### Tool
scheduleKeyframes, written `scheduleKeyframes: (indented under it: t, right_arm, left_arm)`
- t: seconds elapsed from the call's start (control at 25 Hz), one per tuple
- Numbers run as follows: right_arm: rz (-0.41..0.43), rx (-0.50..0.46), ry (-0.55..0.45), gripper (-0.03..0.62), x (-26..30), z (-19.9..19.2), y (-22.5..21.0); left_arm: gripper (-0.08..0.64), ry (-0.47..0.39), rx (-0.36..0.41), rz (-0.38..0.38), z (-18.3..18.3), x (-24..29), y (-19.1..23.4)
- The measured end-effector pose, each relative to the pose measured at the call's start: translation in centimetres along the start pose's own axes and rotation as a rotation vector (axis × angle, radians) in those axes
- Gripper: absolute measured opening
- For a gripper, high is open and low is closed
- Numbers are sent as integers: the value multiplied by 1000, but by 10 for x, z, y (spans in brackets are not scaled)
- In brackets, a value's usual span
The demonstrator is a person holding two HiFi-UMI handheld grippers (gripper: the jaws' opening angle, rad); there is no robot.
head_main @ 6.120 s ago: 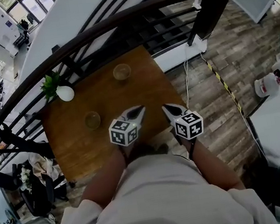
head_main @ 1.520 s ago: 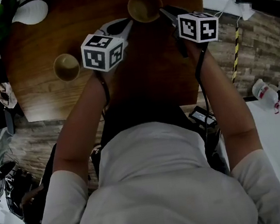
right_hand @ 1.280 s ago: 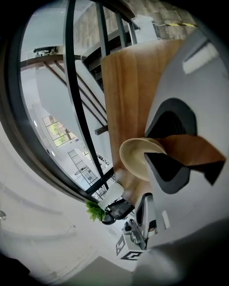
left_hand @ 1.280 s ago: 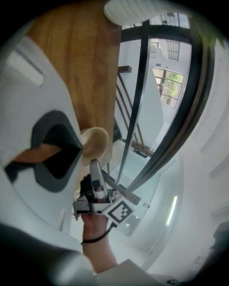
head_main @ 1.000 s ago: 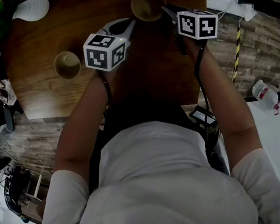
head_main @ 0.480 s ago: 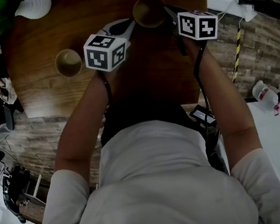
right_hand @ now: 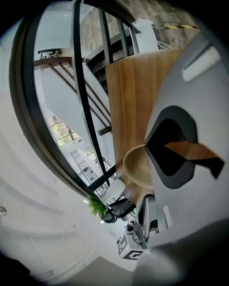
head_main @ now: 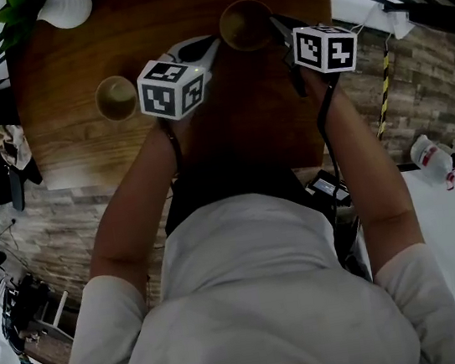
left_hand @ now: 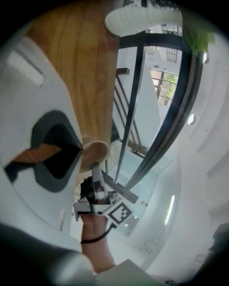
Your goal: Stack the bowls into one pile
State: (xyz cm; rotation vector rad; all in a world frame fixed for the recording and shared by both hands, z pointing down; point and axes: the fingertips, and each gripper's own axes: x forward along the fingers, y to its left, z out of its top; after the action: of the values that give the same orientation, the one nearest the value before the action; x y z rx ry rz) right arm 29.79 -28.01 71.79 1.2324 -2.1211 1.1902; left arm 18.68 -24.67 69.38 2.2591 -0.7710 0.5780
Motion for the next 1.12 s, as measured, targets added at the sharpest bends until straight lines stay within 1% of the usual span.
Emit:
scheduleKeyframes:
  t: [0.2, 0.32, 0.64, 0.96, 1.12]
  right_arm:
    - [-6, 1, -22, 14, -24, -4, 7]
    - [5, 2, -32, 14, -36, -7, 14]
    - [2, 1, -63, 15, -90, -17, 29]
    - [-9, -1, -107, 15, -141, -20, 54]
    - [-6, -16, -134, 14, -164, -23, 78]
  left_arm:
    - [3, -12, 25, -8, 3, -11, -17]
    - [3, -28, 35, -7, 8, -21, -27]
    - [3, -53, 49, -13, 14, -49, -63]
    - [3, -71, 96, -33, 23, -86, -98]
    - [3, -79, 135, -48, 21, -111, -116]
